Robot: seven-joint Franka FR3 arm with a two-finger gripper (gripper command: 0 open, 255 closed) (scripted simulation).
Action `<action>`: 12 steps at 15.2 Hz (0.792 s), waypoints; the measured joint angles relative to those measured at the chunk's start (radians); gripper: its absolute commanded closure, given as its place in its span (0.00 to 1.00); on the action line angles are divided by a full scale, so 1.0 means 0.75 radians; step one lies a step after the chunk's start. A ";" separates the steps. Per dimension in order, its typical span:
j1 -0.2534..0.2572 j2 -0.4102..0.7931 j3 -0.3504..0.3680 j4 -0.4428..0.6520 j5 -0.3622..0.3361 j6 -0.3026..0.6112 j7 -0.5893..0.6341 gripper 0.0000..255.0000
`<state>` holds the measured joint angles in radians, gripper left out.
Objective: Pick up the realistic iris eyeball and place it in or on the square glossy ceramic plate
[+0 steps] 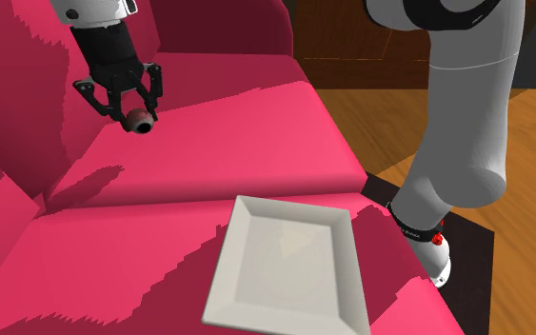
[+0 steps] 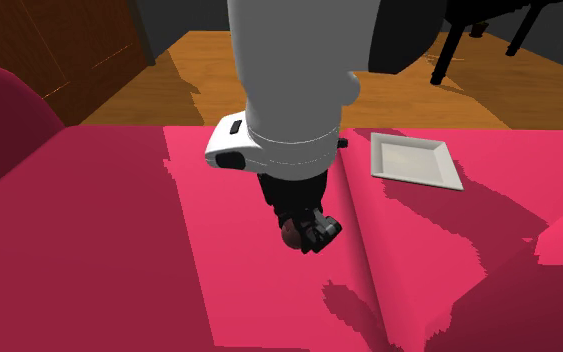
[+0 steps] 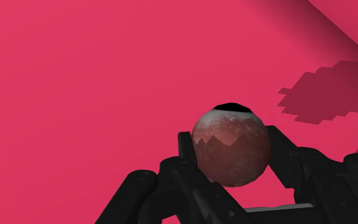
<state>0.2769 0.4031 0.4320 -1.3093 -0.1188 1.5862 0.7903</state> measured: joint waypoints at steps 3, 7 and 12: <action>0.010 0.011 0.001 0.067 -0.004 -0.057 0.004 1.00; 0.025 0.030 0.002 0.174 -0.011 -0.143 0.005 1.00; 0.040 0.031 0.006 0.252 -0.012 -0.221 0.014 1.00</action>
<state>0.3066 0.4261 0.4365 -1.1205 -0.1280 1.4202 0.8007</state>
